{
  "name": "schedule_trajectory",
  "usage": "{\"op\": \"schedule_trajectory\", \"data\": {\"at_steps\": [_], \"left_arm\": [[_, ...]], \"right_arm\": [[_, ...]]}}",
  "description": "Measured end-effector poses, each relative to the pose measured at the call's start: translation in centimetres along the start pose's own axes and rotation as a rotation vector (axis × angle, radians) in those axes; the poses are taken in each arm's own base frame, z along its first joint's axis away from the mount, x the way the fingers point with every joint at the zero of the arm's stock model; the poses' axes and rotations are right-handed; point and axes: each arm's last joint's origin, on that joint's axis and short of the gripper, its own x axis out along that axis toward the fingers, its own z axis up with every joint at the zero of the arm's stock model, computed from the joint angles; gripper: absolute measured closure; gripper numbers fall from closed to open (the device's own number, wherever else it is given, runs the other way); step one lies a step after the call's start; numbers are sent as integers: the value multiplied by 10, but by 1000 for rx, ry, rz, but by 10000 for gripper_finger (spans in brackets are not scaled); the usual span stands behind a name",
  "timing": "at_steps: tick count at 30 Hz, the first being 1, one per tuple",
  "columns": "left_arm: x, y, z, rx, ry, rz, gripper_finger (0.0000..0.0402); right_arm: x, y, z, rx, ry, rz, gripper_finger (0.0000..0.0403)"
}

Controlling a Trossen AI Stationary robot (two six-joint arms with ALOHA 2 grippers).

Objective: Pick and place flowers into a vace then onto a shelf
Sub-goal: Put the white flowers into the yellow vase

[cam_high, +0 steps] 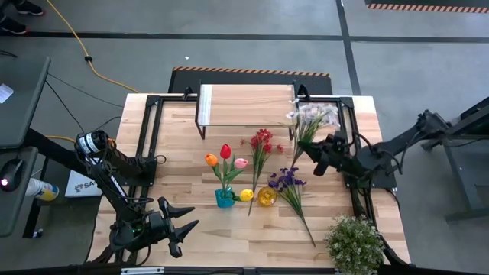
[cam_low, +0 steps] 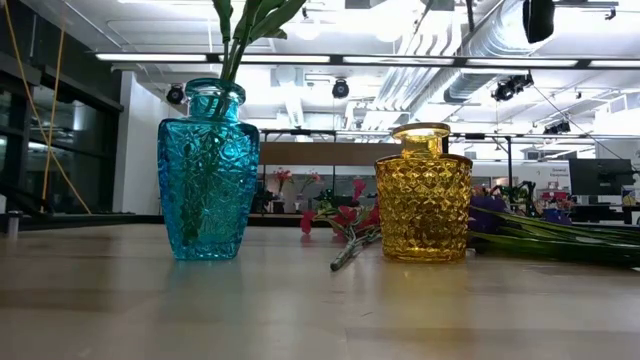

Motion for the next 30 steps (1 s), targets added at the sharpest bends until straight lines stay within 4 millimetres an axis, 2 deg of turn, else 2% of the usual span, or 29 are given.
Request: {"op": "schedule_trajectory", "data": {"at_steps": [7, 15, 30], "left_arm": [[0, 0, 0, 0, 0, 0, 163], [0, 0, 0, -25, 0, 0, 163], [0, 0, 0, -27, 0, 0, 163]], "right_arm": [[0, -2, -25, -37, -39, 13, 397], [11, 4, -54, -100, 2, 21, 396], [26, 10, -86, -149, 15, 52, 399]]}}
